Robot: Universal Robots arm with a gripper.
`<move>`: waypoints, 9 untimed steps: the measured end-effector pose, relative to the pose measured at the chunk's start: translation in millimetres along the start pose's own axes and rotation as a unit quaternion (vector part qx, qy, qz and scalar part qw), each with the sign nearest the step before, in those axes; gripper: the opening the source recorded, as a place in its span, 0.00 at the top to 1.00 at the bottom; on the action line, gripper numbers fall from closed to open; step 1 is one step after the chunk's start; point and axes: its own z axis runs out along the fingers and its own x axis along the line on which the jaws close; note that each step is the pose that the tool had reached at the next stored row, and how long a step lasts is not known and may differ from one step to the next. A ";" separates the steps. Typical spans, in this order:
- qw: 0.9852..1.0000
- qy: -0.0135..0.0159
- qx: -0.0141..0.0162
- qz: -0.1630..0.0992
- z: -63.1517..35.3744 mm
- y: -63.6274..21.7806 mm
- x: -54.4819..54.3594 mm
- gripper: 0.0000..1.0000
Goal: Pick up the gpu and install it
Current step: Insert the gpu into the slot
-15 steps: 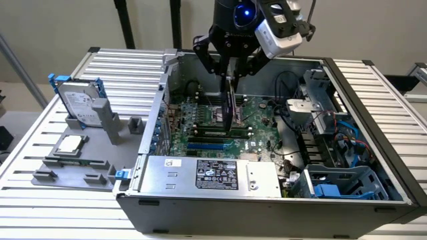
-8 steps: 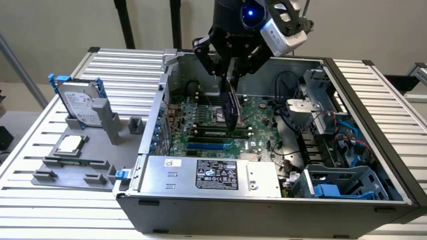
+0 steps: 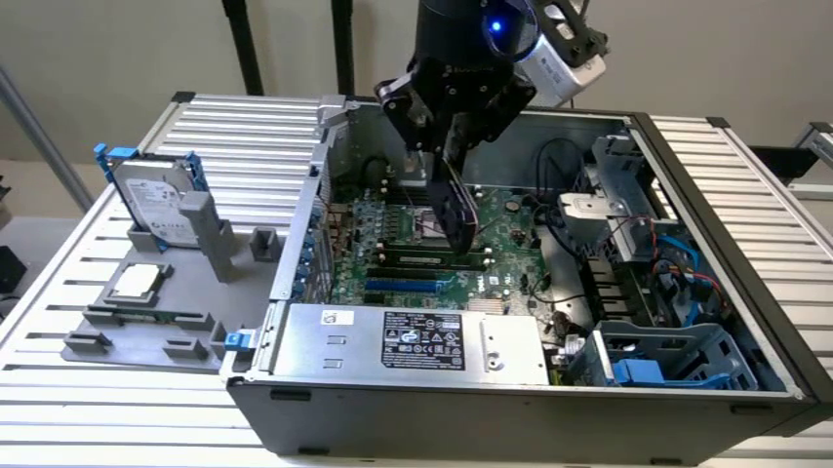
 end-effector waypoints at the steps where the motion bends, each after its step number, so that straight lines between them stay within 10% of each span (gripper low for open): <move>1: 1.000 0.000 0.000 -0.009 0.2 0.0 0.0 1.00; 9: 0.997 -0.001 0.003 -0.081 2.6 -0.1 -0.1 1.00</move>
